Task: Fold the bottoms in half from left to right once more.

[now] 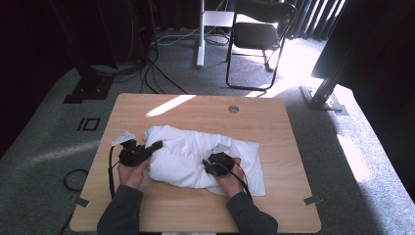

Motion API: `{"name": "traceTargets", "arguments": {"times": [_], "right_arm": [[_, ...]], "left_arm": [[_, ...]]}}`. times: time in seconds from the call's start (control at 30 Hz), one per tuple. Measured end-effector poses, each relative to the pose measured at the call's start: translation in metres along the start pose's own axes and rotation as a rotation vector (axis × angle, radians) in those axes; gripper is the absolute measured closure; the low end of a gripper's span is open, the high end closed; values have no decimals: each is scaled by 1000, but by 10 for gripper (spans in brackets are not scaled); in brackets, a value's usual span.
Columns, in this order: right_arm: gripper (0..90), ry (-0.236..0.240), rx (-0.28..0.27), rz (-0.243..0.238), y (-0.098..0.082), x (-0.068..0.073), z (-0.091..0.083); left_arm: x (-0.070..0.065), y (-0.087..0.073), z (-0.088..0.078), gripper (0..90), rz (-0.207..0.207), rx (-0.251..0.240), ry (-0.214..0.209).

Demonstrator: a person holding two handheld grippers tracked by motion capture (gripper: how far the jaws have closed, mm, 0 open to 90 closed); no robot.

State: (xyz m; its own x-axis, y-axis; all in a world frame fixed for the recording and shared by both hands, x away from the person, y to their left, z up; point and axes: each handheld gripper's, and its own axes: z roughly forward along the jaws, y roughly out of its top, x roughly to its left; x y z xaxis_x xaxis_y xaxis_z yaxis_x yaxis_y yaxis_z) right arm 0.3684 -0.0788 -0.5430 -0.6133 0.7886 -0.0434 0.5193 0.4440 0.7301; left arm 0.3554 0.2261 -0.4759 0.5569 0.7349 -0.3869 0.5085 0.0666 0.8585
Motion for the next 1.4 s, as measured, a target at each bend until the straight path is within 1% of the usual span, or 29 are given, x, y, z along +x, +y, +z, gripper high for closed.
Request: {"name": "traceTargets", "arguments": {"times": [0.17,0.2,0.23,0.3,0.37,0.4,0.43,0.47,0.5,0.53,0.57,0.6,0.63,0.67,0.7,0.77,0.83,0.9,0.93,0.97,1.03,1.1,1.17,1.2,1.23,1.27,1.3,1.33,1.4], "right_arm": [[553,18,-11,37,1,3,8],[553,18,-11,37,1,3,8],[556,17,-26,47,4,7,12],[556,33,-35,53,8,13,17],[553,72,-35,44,14,15,20],[542,79,-33,37,16,16,19],[512,72,-38,22,18,17,16],[477,74,-58,18,19,17,10],[461,84,-86,17,19,16,2],[461,84,-86,17,19,16,2],[451,60,-134,-11,16,16,-15],[451,60,-134,-11,16,16,-15],[441,11,-112,-50,11,17,-21],[439,7,-86,-60,8,17,-19],[438,17,-69,-62,5,16,-14],[439,47,-50,-32,0,15,-4],[454,62,-51,0,2,15,4],[494,100,-58,21,5,17,12],[497,119,-71,45,7,20,17],[497,128,-84,57,9,25,21],[494,152,-93,46,16,36,27],[472,189,-90,44,22,39,26],[445,216,-108,57,23,34,12],[435,221,-134,63,22,28,0],[431,210,-161,63,20,22,-13],[432,169,-179,48,17,15,-24],[431,121,-161,40,13,8,-32],[426,92,-124,32,9,2,-37],[422,72,-59,17,-2,-7,-35]], "left_arm": [[-18,18,10,835,39,-18,-39],[-18,18,10,836,39,-18,-39],[-25,24,14,835,52,-24,-55],[-30,28,19,835,76,-23,-49],[-31,31,22,835,74,-21,-42],[-31,31,23,835,74,-21,-35],[-30,31,22,834,73,-19,-34],[-29,31,22,834,75,-18,-32],[-28,31,21,835,76,-17,-27],[-28,31,21,834,76,-17,-27],[-25,32,19,834,71,-16,-21],[-25,32,19,834,71,-16,-21],[-24,32,17,835,65,-18,-19],[-25,33,16,834,64,-20,-21],[-26,33,16,835,65,-21,-24],[-31,35,17,834,76,-17,-30],[-36,38,21,834,90,-11,-37],[-41,41,26,835,98,-10,-46],[-44,42,29,834,100,-10,-49],[-46,43,32,834,112,-3,-46],[-50,43,38,834,139,15,-27],[-52,42,42,833,153,30,-19],[-52,41,42,834,162,37,-16],[-52,41,42,834,162,39,-13],[-52,40,43,834,158,40,-14],[-52,40,43,833,161,41,-13],[-53,40,43,833,163,41,-14],[-54,40,44,833,164,42,-13],[-58,40,47,833,173,48,-15]]}}
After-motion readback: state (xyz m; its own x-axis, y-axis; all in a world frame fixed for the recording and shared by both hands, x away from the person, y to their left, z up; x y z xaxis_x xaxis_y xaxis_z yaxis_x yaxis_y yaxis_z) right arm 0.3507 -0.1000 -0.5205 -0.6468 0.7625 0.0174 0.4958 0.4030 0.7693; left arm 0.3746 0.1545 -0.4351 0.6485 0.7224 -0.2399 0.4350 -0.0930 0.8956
